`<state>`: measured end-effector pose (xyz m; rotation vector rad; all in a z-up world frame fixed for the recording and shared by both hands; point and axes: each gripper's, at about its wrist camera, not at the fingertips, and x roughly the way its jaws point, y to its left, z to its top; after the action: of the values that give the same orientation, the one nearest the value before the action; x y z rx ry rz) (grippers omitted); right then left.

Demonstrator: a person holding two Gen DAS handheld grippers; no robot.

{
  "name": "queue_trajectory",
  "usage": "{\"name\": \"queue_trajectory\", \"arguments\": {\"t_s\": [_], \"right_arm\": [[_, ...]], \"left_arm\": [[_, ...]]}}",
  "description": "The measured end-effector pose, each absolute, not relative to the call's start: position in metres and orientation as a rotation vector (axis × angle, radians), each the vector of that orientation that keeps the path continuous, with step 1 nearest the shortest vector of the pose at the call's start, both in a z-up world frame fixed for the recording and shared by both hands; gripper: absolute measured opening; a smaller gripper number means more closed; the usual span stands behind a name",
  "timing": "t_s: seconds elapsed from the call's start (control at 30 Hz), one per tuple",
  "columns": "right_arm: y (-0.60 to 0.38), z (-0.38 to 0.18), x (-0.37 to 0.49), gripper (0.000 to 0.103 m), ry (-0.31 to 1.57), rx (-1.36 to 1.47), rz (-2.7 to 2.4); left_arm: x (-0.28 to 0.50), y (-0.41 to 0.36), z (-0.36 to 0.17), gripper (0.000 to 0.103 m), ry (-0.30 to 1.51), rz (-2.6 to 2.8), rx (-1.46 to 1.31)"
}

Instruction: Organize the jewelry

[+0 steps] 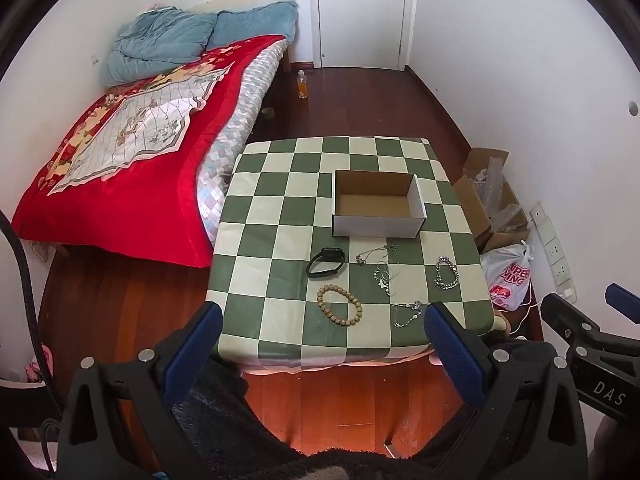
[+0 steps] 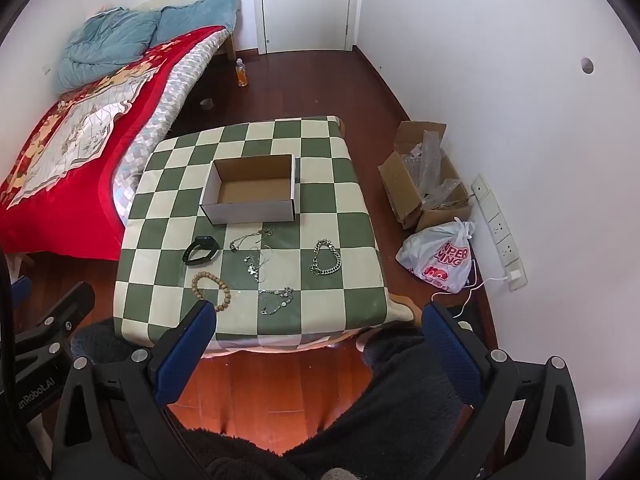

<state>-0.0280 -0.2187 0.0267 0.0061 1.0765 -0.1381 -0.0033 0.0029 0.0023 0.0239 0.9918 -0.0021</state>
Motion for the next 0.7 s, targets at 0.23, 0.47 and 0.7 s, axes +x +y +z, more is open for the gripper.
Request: {"name": "queue_trajectory", "arguments": {"t_s": [0.23, 0.47, 0.7], "right_arm": [[-0.2175, 0.0285, -0.0284, 0.103, 1.071, 0.002, -0.141], [-0.2186, 0.0304, -0.0307, 0.103, 1.065, -0.001, -0.146], [-0.2169, 0.0316, -0.0296, 0.103, 1.06, 0.001, -0.146]], "left_arm": [[-0.0003, -0.0001, 0.0035, 0.103, 1.001, -0.01, 0.026], [-0.0017, 0.0056, 0.0043, 0.103, 0.994, -0.014, 0.027], [-0.0029, 0.0036, 0.0111, 0.103, 0.982, -0.014, 0.039]]}}
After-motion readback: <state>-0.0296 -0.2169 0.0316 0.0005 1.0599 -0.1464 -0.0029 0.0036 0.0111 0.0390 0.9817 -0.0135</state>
